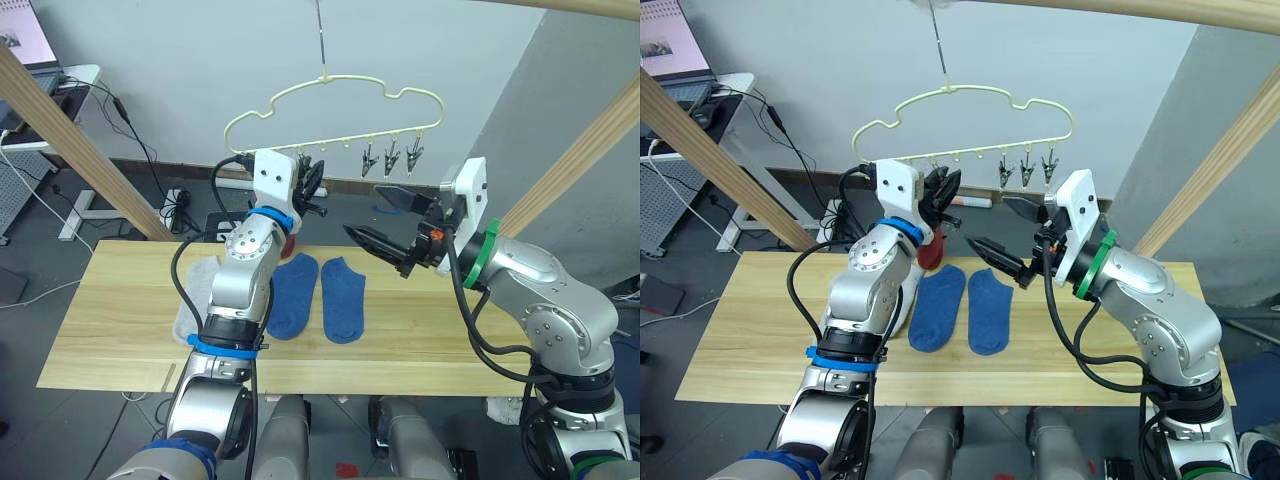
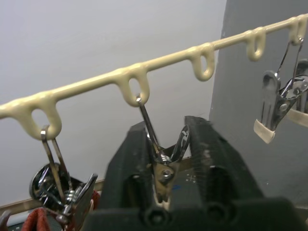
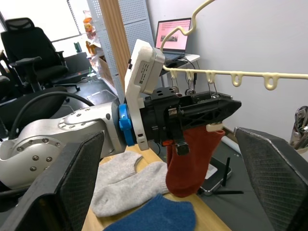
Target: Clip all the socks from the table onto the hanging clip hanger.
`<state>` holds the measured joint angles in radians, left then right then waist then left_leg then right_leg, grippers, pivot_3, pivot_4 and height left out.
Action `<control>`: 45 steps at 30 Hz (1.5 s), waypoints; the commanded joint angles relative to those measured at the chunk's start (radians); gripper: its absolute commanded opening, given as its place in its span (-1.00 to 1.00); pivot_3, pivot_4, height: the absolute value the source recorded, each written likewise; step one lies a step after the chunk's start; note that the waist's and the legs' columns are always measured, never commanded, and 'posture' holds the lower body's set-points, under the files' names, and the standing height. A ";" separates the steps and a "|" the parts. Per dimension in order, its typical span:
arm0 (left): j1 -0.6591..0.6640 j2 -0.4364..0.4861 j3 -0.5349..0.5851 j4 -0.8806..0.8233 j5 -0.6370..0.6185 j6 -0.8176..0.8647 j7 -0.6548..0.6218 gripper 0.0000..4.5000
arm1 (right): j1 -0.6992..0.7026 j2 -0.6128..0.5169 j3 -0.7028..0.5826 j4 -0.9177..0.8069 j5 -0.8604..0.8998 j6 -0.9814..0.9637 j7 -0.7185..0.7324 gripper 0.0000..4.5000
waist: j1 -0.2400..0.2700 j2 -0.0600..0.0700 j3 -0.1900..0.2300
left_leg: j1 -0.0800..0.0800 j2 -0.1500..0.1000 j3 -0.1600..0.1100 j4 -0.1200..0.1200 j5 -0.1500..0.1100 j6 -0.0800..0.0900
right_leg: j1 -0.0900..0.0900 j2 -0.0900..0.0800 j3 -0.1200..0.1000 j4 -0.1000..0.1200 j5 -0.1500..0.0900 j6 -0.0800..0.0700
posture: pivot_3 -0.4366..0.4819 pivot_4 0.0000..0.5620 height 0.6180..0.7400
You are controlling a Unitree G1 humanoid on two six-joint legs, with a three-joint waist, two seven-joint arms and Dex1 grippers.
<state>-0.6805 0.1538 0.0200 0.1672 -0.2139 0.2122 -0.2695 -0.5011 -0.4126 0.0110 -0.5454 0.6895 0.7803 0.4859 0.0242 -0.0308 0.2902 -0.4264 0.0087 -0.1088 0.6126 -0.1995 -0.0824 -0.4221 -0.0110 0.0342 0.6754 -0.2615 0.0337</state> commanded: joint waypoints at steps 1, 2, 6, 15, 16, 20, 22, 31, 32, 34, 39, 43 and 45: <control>-0.014 0.000 0.013 -0.037 -0.010 0.005 -0.009 -0.88 | 0.008 0.009 -0.013 -0.049 0.022 -0.005 -0.015 1.00 | 0.000 0.000 0.000 | 0.000 0.000 0.000 0.000 0.000 0.000 | 0.000 0.000 0.000 0.001 0.000 0.000 | 0.23 0.01 1.00; -0.011 0.000 0.015 -0.041 -0.013 0.013 -0.011 -0.88 | 0.014 0.011 -0.008 -0.050 0.020 -0.006 -0.018 1.00 | 0.000 0.000 0.000 | 0.001 0.000 0.000 0.000 0.000 0.000 | 0.000 0.000 0.000 0.002 0.000 0.000 | 0.23 0.01 1.00; 0.003 0.005 0.019 -0.061 -0.015 0.032 -0.017 -0.88 | 0.048 0.016 0.015 -0.041 -0.004 -0.023 -0.019 1.00 | 0.000 0.000 0.000 | 0.001 0.000 0.000 0.001 0.000 0.000 | 0.000 0.000 0.000 0.003 0.000 0.000 | 0.25 0.04 1.00; 0.008 0.010 0.136 -0.135 -0.197 0.298 -0.014 -0.88 | 0.134 0.046 0.350 0.323 -0.458 -0.224 -0.128 1.00 | -0.002 0.000 0.000 | 0.002 0.000 0.001 0.001 0.000 0.000 | 0.000 0.000 0.001 0.004 -0.003 0.004 | 0.29 0.04 1.00; 0.007 0.012 0.161 -0.153 -0.248 0.365 -0.016 -0.88 | 0.124 0.082 0.370 0.388 -0.485 -0.253 -0.138 1.00 | -0.005 0.000 0.000 | 0.002 0.001 0.001 0.001 0.000 0.000 | 0.000 0.000 0.001 0.004 -0.003 0.005 | 0.29 0.04 1.00; 0.000 0.021 0.271 -0.207 -0.448 0.603 0.016 -0.88 | 0.052 0.209 0.446 0.675 -0.617 -0.372 -0.175 1.00 | -0.016 0.000 0.000 | 0.006 0.003 0.002 0.001 0.001 -0.001 | 0.001 0.003 0.002 0.005 -0.003 0.005 | 0.31 0.04 1.00; 0.003 0.033 0.296 -0.226 -0.491 0.664 0.031 -0.88 | 0.026 0.263 0.424 0.792 -0.648 -0.400 -0.215 1.00 | -0.017 0.000 0.000 | 0.006 0.003 0.001 0.000 0.001 -0.001 | 0.001 0.003 0.002 0.005 -0.003 0.005 | 0.35 0.04 1.00; 0.041 0.047 0.290 -0.304 -0.527 0.696 0.056 -0.88 | -0.005 0.348 0.405 1.085 -0.746 -0.459 -0.243 0.84 | -0.001 -0.001 0.000 | 0.008 0.002 0.002 0.000 0.001 -0.002 | 0.003 0.002 0.003 0.004 -0.003 0.004 | 0.39 0.04 1.00; 0.040 0.045 0.295 -0.306 -0.532 0.703 0.062 -0.88 | 0.008 0.347 0.408 1.085 -0.747 -0.454 -0.226 0.75 | -0.002 -0.001 0.000 | 0.009 0.002 0.002 0.000 0.001 -0.002 | 0.003 0.002 0.004 0.004 -0.003 0.004 | 0.39 0.04 1.00; 0.041 0.049 0.305 -0.305 -0.547 0.718 0.070 -0.88 | 0.043 0.350 0.388 1.077 -0.730 -0.448 -0.207 0.44 | -0.001 -0.001 0.000 | 0.010 0.002 0.003 0.000 0.001 -0.002 | 0.003 0.002 0.004 0.005 -0.003 0.005 | 0.39 0.04 1.00; 0.034 0.052 0.351 -0.288 -0.611 0.768 0.102 -0.88 | 0.119 0.304 0.371 0.984 -0.742 -0.450 -0.158 -0.29 | 0.000 -0.001 -0.001 | 0.012 0.002 0.002 0.000 0.001 -0.002 | 0.007 0.002 0.004 0.004 -0.003 0.005 | 0.41 0.03 1.00; 0.014 0.033 0.447 -0.229 -0.732 0.844 0.180 -0.88 | 0.170 0.226 0.371 0.822 -0.749 -0.507 -0.083 -0.89 | 0.001 -0.001 -0.001 | 0.013 0.002 0.002 0.000 0.001 -0.002 | 0.008 0.002 0.004 0.004 -0.003 0.005 | 0.40 0.05 1.00; 0.000 0.021 0.510 -0.183 -0.819 0.897 0.237 -0.88 | 0.193 0.181 0.373 0.727 -0.753 -0.532 -0.040 -0.99 | 0.001 -0.001 -0.001 | 0.012 0.002 0.002 0.000 0.001 -0.002 | 0.008 0.002 0.003 0.003 -0.003 0.005 | 0.38 0.04 1.00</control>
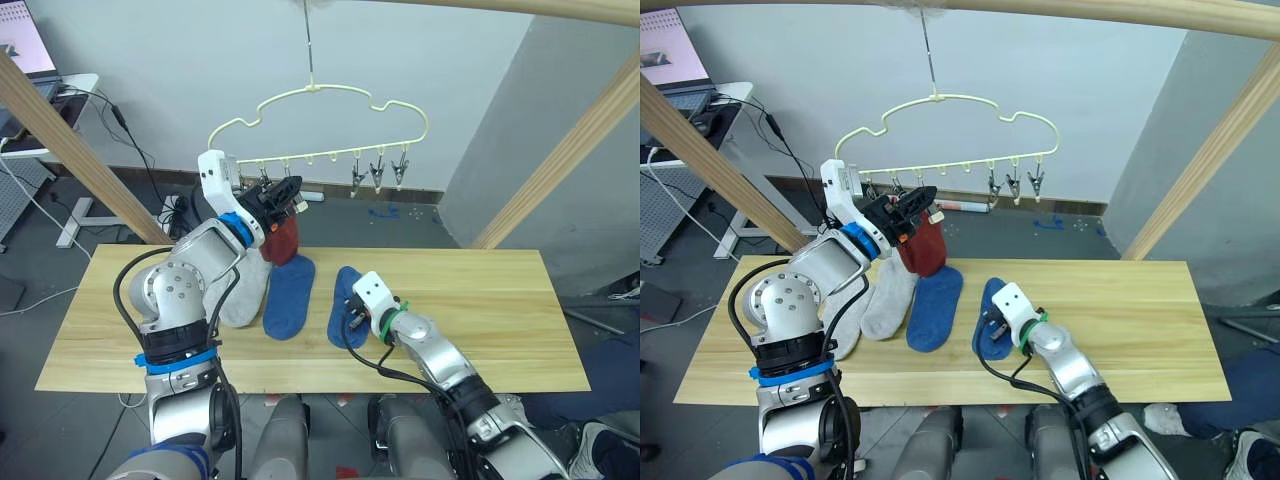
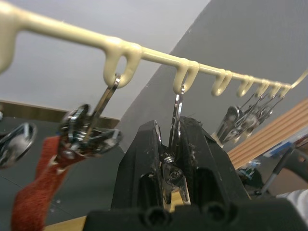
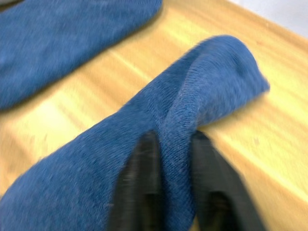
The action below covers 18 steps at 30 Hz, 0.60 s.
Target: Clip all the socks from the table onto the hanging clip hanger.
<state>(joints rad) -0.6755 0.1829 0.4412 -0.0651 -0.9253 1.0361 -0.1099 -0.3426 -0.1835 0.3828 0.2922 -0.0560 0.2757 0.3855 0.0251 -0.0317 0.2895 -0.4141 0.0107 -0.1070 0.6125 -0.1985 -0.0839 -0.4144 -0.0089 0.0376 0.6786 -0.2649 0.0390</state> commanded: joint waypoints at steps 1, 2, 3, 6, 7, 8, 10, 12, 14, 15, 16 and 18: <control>-0.009 -0.009 0.109 0.066 -0.142 0.091 0.100 -0.88 | 0.043 -0.059 -0.003 -0.146 0.003 -0.039 0.081 -0.99 | -0.001 0.000 0.000 | 0.000 0.000 0.000 0.000 0.000 0.000 | 0.000 0.000 0.000 0.000 0.000 0.000 | 0.38 0.04 1.00; -0.012 -0.008 0.121 0.077 -0.168 0.103 0.118 -0.88 | 0.049 -0.065 -0.007 -0.169 0.011 -0.046 0.095 -0.99 | -0.004 0.000 0.000 | -0.001 0.000 0.000 0.000 0.000 0.000 | 0.000 0.000 0.000 0.000 0.000 0.000 | 0.38 0.04 1.00; -0.021 -0.012 0.158 0.116 -0.227 0.126 0.167 -0.88 | 0.066 -0.059 -0.039 -0.243 0.082 -0.029 0.134 -0.99 | -0.005 0.000 0.000 | -0.001 0.000 0.001 0.000 0.000 0.000 | -0.001 0.000 0.001 0.000 0.000 0.000 | 0.37 0.05 1.00; -0.038 -0.012 0.244 0.218 -0.398 0.157 0.292 -0.88 | 0.103 -0.069 -0.110 -0.474 0.253 0.051 0.226 -0.99 | -0.009 0.000 0.000 | 0.000 0.002 0.000 0.000 0.000 0.000 | -0.001 0.000 0.000 0.000 0.000 0.000 | 0.34 0.05 1.00; -0.037 -0.010 0.257 0.239 -0.447 0.158 0.326 -0.88 | 0.107 -0.075 -0.124 -0.538 0.287 0.086 0.237 -0.99 | -0.010 0.000 0.000 | 0.000 0.003 0.000 -0.001 0.000 0.000 | -0.001 0.000 0.001 0.000 0.000 0.000 | 0.34 0.05 1.00; -0.034 -0.006 0.261 0.248 -0.484 0.158 0.349 -0.88 | 0.109 -0.075 -0.134 -0.583 0.313 0.117 0.239 -0.99 | -0.010 0.000 0.000 | 0.000 0.004 0.000 -0.001 0.000 0.000 | -0.001 0.000 0.001 0.000 0.000 0.000 | 0.33 0.05 1.00; -0.027 -0.010 0.259 0.250 -0.576 0.143 0.408 -0.88 | 0.099 -0.060 -0.146 -0.649 0.358 0.180 0.223 -0.99 | -0.008 -0.001 0.000 | 0.000 0.003 0.000 0.000 0.000 0.000 | -0.001 0.000 0.000 0.000 0.000 0.000 | 0.32 0.05 1.00; -0.012 -0.003 0.234 0.236 -0.634 0.141 0.440 -0.88 | 0.080 -0.037 -0.155 -0.690 0.390 0.228 0.198 -0.99 | -0.008 0.000 0.000 | 0.000 0.002 0.000 0.000 0.000 -0.001 | 0.000 0.000 0.001 0.000 0.000 0.000 | 0.31 0.04 1.00; 0.003 0.003 0.208 0.224 -0.683 0.124 0.469 -0.88 | 0.061 -0.022 -0.154 -0.711 0.402 0.262 0.182 -0.99 | -0.007 0.000 0.000 | 0.000 0.001 0.000 0.000 0.000 -0.001 | 0.000 0.000 0.001 0.000 0.000 0.000 | 0.31 0.03 1.00; 0.008 0.004 0.197 0.219 -0.707 0.113 0.483 -0.88 | 0.051 -0.015 -0.150 -0.714 0.402 0.273 0.175 -0.99 | -0.006 0.000 0.000 | 0.000 0.001 0.000 0.000 0.000 -0.001 | -0.001 0.000 0.001 0.000 0.000 0.000 | 0.31 0.03 1.00; 0.014 0.007 0.185 0.214 -0.725 0.104 0.493 -0.88 | 0.042 -0.006 -0.148 -0.712 0.404 0.279 0.169 -0.99 | -0.005 0.000 0.000 | 0.000 0.001 0.000 0.000 0.000 -0.001 | -0.001 0.000 0.001 0.000 0.000 0.000 | 0.31 0.03 1.00; 0.026 0.013 0.160 0.202 -0.761 0.084 0.511 -0.88 | 0.027 0.008 -0.148 -0.700 0.407 0.286 0.157 -0.99 | -0.004 0.000 0.000 | 0.000 0.001 0.000 0.000 0.000 -0.001 | -0.001 0.000 0.001 0.000 0.000 0.000 | 0.32 0.02 1.00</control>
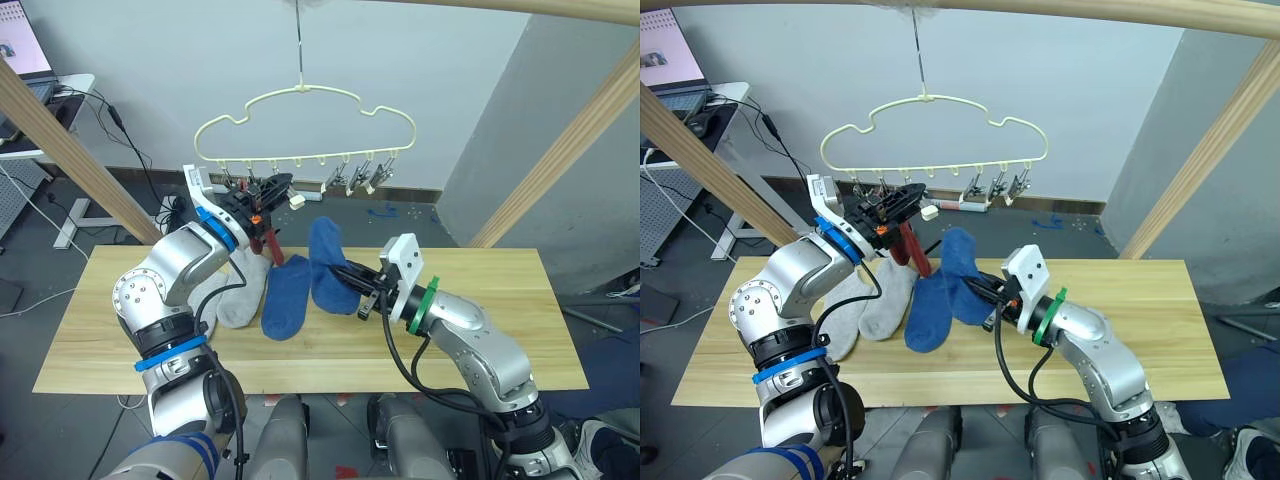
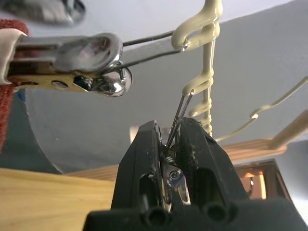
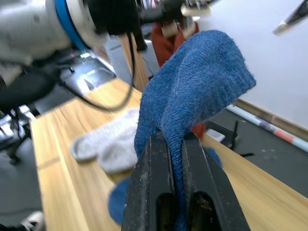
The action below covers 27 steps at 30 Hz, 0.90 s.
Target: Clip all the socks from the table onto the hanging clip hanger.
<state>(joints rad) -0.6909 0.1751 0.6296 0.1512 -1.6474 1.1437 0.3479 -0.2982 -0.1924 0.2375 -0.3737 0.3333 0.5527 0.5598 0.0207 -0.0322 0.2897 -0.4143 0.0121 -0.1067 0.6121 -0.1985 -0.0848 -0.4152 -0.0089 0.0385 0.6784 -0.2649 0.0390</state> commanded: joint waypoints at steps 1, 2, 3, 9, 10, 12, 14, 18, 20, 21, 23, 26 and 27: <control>0.048 0.025 -0.042 -0.022 -0.054 -0.031 0.060 -0.88 | -0.026 0.023 -0.001 -0.026 0.017 0.006 -0.019 -0.99 | 0.001 0.000 0.000 | 0.000 0.000 0.000 0.000 0.000 0.000 | 0.000 0.000 0.000 0.000 0.000 0.000 | 0.32 0.01 1.00; 0.054 0.030 -0.055 -0.029 -0.068 -0.040 0.065 -0.88 | -0.032 0.027 0.001 -0.020 0.015 0.003 -0.020 -0.99 | 0.001 0.000 0.000 | 0.000 0.000 0.000 0.000 0.000 0.000 | 0.000 0.000 0.000 0.000 0.000 0.000 | 0.33 0.01 1.00; 0.059 0.034 -0.067 -0.035 -0.083 -0.051 0.071 -0.88 | -0.038 0.031 0.004 -0.013 0.013 0.001 -0.021 -0.99 | 0.001 0.000 0.000 | 0.000 0.000 0.000 0.000 0.000 0.000 | 0.000 0.000 0.000 -0.001 0.000 0.000 | 0.33 0.01 1.00; 0.089 0.076 -0.134 -0.069 -0.147 -0.105 0.083 -0.88 | -0.081 0.050 0.020 0.025 0.003 -0.012 -0.018 -0.99 | 0.002 0.000 0.000 | -0.001 0.000 0.001 -0.001 0.000 0.000 | -0.001 0.000 0.000 -0.002 0.000 0.000 | 0.36 0.00 1.00; 0.095 0.080 -0.143 -0.074 -0.156 -0.115 0.083 -0.88 | -0.086 0.052 0.024 0.031 0.001 -0.015 -0.017 -0.99 | 0.002 0.000 0.000 | -0.001 0.000 0.000 -0.002 0.000 0.000 | -0.001 0.000 0.000 -0.002 0.000 0.000 | 0.36 0.00 1.00; 0.105 0.088 -0.161 -0.085 -0.171 -0.135 0.083 -0.88 | -0.091 0.048 0.037 0.041 -0.008 -0.029 -0.008 -0.99 | 0.004 0.000 0.000 | -0.001 0.000 0.001 -0.002 0.000 0.000 | -0.001 0.000 0.000 -0.002 0.000 0.000 | 0.37 0.00 1.00; 0.114 0.093 -0.178 -0.098 -0.187 -0.156 0.085 -0.88 | -0.093 0.059 0.038 0.051 -0.004 -0.031 -0.012 -0.99 | 0.005 0.000 0.000 | -0.001 0.000 0.001 -0.002 0.000 0.000 | -0.001 0.000 0.000 -0.003 0.000 0.000 | 0.38 0.00 1.00; 0.129 0.114 -0.206 -0.113 -0.210 -0.185 0.082 -0.88 | -0.114 0.085 0.037 0.072 0.001 -0.033 -0.022 -0.99 | 0.005 0.000 0.000 | -0.002 0.000 0.001 -0.003 0.000 0.000 | -0.002 -0.001 0.000 -0.004 0.000 0.000 | 0.39 0.01 1.00; 0.134 0.126 -0.216 -0.115 -0.218 -0.196 0.077 -0.88 | -0.124 0.094 0.035 0.081 0.001 -0.033 -0.025 -0.99 | 0.004 0.000 0.000 | -0.002 0.000 0.001 -0.003 0.000 0.000 | -0.003 -0.001 0.001 -0.003 0.000 0.000 | 0.39 0.01 1.00; 0.135 0.134 -0.222 -0.115 -0.217 -0.199 0.070 -0.88 | -0.129 0.102 0.033 0.088 0.004 -0.032 -0.028 -0.99 | 0.005 0.000 0.000 | -0.003 0.000 0.001 -0.003 0.000 0.000 | -0.003 -0.001 0.001 -0.003 0.000 0.000 | 0.39 0.01 1.00; 0.136 0.146 -0.233 -0.116 -0.217 -0.203 0.055 -0.88 | -0.138 0.121 0.023 0.097 0.015 -0.024 -0.035 -0.99 | 0.005 0.000 0.000 | -0.003 0.000 0.001 -0.003 0.000 0.000 | -0.004 -0.001 0.000 -0.003 0.000 0.000 | 0.39 0.01 1.00; 0.141 0.161 -0.248 -0.119 -0.214 -0.212 0.040 -0.88 | -0.145 0.141 0.006 0.096 0.035 -0.007 -0.043 -0.99 | 0.005 0.000 0.000 | -0.003 0.000 0.001 -0.003 0.000 0.000 | -0.004 -0.001 0.001 -0.003 0.000 0.000 | 0.39 0.01 1.00; 0.143 0.166 -0.252 -0.121 -0.213 -0.213 0.034 -0.88 | -0.148 0.146 -0.002 0.090 0.046 0.004 -0.045 -0.99 | 0.005 0.000 0.000 | -0.003 0.000 0.001 -0.003 0.000 0.000 | -0.004 -0.001 0.001 -0.004 0.000 0.000 | 0.39 0.01 1.00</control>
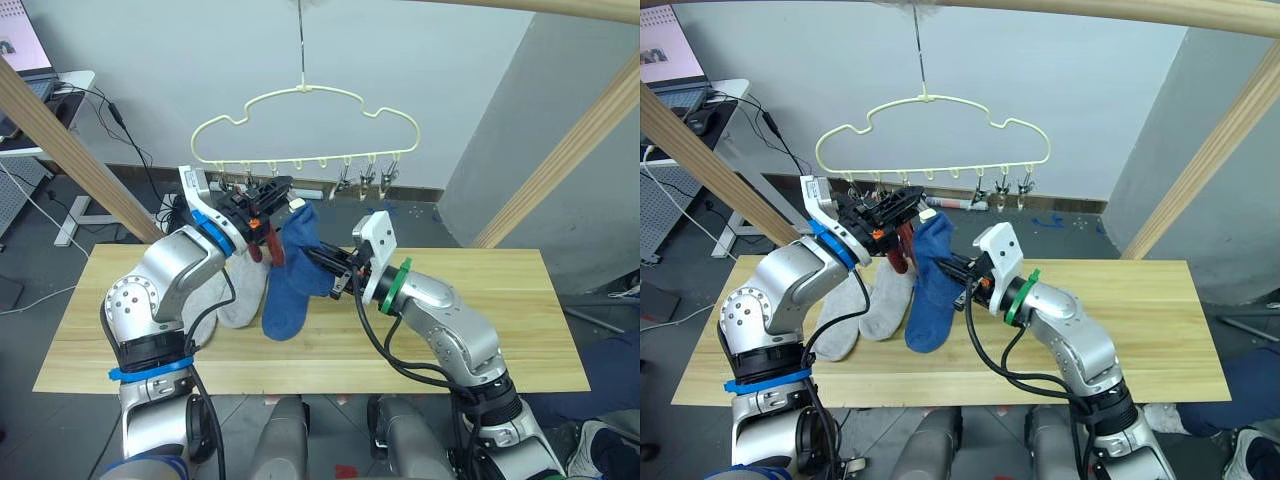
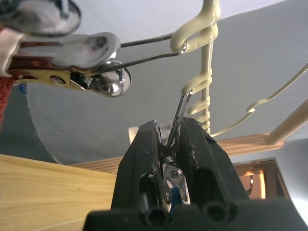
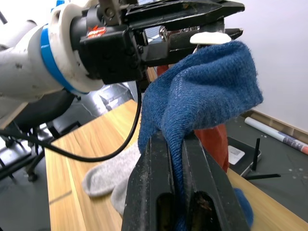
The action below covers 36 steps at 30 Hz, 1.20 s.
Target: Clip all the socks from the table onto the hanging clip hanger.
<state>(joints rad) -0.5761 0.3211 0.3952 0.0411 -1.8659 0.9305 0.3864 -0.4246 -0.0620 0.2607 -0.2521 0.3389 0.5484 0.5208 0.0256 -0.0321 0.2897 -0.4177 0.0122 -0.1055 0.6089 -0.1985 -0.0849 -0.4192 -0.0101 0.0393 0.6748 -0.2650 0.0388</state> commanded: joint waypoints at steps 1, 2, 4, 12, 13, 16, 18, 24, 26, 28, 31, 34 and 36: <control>0.032 0.027 -0.022 -0.014 0.011 0.001 -0.011 -0.88 | -0.023 0.022 -0.037 -0.041 0.057 0.025 -0.009 -0.99 | 0.000 0.000 0.000 | 0.000 0.000 0.000 0.000 0.000 0.000 | 0.000 0.000 0.000 0.000 0.000 0.000 | 0.39 0.01 1.00; 0.035 0.033 -0.026 -0.016 0.014 0.001 -0.017 -0.88 | -0.024 0.026 -0.046 -0.048 0.069 0.037 -0.011 -0.99 | 0.000 0.000 0.000 | 0.000 0.000 0.000 0.000 0.000 0.000 | 0.000 0.000 0.000 0.000 0.000 0.000 | 0.39 0.01 1.00; 0.041 0.042 -0.032 -0.019 0.014 -0.002 -0.026 -0.88 | -0.024 0.030 -0.066 -0.072 0.108 0.075 -0.014 -0.99 | 0.000 0.000 0.000 | 0.000 0.000 0.000 0.000 0.000 0.000 | 0.000 0.000 0.000 0.000 0.000 0.000 | 0.39 0.01 1.00; 0.052 0.069 -0.049 -0.018 0.015 -0.010 -0.050 -0.88 | -0.019 0.004 -0.099 -0.148 0.197 0.168 -0.017 -0.99 | 0.000 0.000 0.000 | -0.001 0.000 0.000 -0.001 0.000 0.000 | -0.001 0.000 0.000 -0.001 0.000 0.000 | 0.39 0.01 1.00; 0.052 0.071 -0.050 -0.017 0.015 -0.011 -0.051 -0.88 | -0.018 -0.003 -0.100 -0.158 0.204 0.177 -0.016 -0.99 | 0.000 0.000 0.000 | -0.001 0.000 0.000 -0.001 0.000 0.000 | -0.001 -0.001 0.000 -0.001 0.000 0.000 | 0.39 0.01 1.00; 0.052 0.076 -0.054 -0.017 0.016 -0.015 -0.056 -0.88 | -0.019 -0.022 -0.097 -0.178 0.216 0.197 -0.018 -0.99 | 0.000 0.000 0.000 | -0.001 0.000 0.000 -0.001 0.000 0.000 | -0.001 -0.001 0.000 -0.001 0.000 -0.001 | 0.39 0.01 1.00; 0.052 0.077 -0.058 -0.017 0.015 -0.018 -0.059 -0.88 | -0.025 -0.036 -0.087 -0.180 0.208 0.198 -0.020 -0.99 | 0.000 0.000 0.000 | -0.001 0.000 0.000 -0.001 0.000 0.000 | -0.001 -0.001 0.000 -0.001 0.000 -0.001 | 0.39 0.01 1.00; 0.051 0.080 -0.068 -0.019 0.012 -0.022 -0.066 -0.88 | -0.055 -0.052 -0.037 -0.129 0.127 0.149 -0.036 -0.99 | -0.001 0.000 0.000 | -0.001 0.000 0.000 -0.001 0.000 0.000 | -0.001 -0.001 0.000 -0.001 0.000 -0.001 | 0.39 0.01 1.00; 0.053 0.081 -0.069 -0.022 0.012 -0.022 -0.068 -0.88 | -0.063 -0.043 -0.039 -0.115 0.121 0.139 -0.044 -0.99 | -0.001 0.000 0.000 | -0.001 0.000 0.000 -0.002 0.000 0.000 | -0.001 -0.001 0.000 -0.001 0.000 -0.001 | 0.39 0.03 1.00; 0.055 0.083 -0.070 -0.025 0.010 -0.024 -0.069 -0.88 | -0.070 -0.035 -0.039 -0.104 0.114 0.131 -0.049 -0.99 | -0.001 0.000 0.000 | -0.001 0.000 0.000 -0.002 0.000 0.000 | -0.001 -0.001 0.000 -0.002 0.000 -0.001 | 0.39 0.03 1.00; 0.056 0.084 -0.071 -0.030 0.012 -0.025 -0.073 -0.88 | -0.078 -0.023 -0.040 -0.094 0.111 0.126 -0.055 -0.99 | 0.000 0.000 0.000 | -0.002 0.000 0.000 -0.002 0.000 0.000 | -0.001 -0.001 0.000 -0.002 0.000 -0.001 | 0.39 0.03 1.00; 0.060 0.087 -0.074 -0.043 0.020 -0.024 -0.083 -0.88 | -0.084 -0.013 -0.039 -0.088 0.109 0.122 -0.060 -0.99 | 0.000 0.000 0.000 | -0.002 0.000 0.000 -0.002 0.000 0.000 | -0.001 -0.001 0.000 -0.002 0.000 -0.001 | 0.39 0.03 1.00; 0.060 0.091 -0.075 -0.054 0.039 -0.026 -0.099 -0.88 | -0.085 -0.013 -0.038 -0.086 0.109 0.120 -0.059 -0.99 | 0.000 0.000 0.000 | -0.002 0.000 0.000 -0.002 0.000 0.000 | -0.001 -0.001 0.000 -0.003 0.000 -0.001 | 0.39 0.03 1.00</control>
<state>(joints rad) -0.5372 0.3977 0.3254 0.0035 -1.8483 0.9027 0.2911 -0.4941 -0.0835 0.2211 -0.3206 0.4509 0.6899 0.4604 0.0251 -0.0319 0.2899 -0.4198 0.0125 -0.1057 0.6067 -0.1987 -0.0846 -0.4207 -0.0110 0.0388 0.6721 -0.2654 0.0381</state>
